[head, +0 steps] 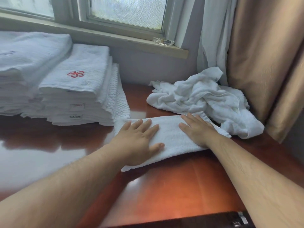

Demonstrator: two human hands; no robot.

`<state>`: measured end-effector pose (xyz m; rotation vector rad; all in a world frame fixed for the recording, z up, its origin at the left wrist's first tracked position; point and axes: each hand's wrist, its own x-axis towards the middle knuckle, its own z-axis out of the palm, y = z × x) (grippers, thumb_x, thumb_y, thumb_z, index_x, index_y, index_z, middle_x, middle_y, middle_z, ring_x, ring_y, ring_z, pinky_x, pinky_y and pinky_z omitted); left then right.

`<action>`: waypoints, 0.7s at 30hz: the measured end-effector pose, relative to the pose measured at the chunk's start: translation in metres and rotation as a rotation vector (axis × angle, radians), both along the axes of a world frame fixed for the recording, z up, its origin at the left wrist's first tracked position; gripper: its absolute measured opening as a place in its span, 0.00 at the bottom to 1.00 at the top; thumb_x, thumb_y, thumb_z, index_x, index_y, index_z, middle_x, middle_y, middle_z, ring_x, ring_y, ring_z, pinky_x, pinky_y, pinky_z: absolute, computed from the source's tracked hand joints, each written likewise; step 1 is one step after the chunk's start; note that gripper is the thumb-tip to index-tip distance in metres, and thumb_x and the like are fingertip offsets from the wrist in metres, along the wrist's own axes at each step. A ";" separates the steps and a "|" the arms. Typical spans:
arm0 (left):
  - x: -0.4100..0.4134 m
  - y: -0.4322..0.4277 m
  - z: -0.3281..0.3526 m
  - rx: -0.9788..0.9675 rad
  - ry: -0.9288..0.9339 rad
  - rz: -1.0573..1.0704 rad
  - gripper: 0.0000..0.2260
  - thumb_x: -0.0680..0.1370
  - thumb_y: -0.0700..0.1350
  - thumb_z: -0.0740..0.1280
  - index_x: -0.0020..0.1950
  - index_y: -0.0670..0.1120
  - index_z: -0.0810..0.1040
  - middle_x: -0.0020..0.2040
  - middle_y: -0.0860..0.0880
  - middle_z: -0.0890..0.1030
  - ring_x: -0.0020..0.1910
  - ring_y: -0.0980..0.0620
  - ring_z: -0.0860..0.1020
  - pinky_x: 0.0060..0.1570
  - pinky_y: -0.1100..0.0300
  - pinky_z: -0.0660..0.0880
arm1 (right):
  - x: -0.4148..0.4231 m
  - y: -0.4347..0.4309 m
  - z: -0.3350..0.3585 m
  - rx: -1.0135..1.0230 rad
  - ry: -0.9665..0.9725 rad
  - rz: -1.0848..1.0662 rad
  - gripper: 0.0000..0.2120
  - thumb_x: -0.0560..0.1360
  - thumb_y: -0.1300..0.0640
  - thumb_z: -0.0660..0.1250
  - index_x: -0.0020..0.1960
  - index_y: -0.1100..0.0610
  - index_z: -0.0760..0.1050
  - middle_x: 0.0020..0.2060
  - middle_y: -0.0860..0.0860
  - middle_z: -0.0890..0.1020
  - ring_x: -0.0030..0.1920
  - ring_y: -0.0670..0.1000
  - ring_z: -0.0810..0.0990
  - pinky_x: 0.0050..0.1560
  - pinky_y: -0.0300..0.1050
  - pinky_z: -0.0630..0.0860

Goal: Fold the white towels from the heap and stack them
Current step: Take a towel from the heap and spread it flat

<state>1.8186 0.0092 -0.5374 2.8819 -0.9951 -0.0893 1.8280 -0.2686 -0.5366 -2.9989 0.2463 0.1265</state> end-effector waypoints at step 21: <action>-0.121 0.233 0.022 -0.310 0.139 0.064 0.21 0.80 0.66 0.55 0.71 0.65 0.72 0.74 0.67 0.67 0.72 0.69 0.62 0.74 0.60 0.59 | -0.081 0.225 0.014 0.046 -0.001 0.274 0.34 0.79 0.32 0.47 0.79 0.47 0.60 0.80 0.52 0.59 0.80 0.60 0.52 0.77 0.65 0.50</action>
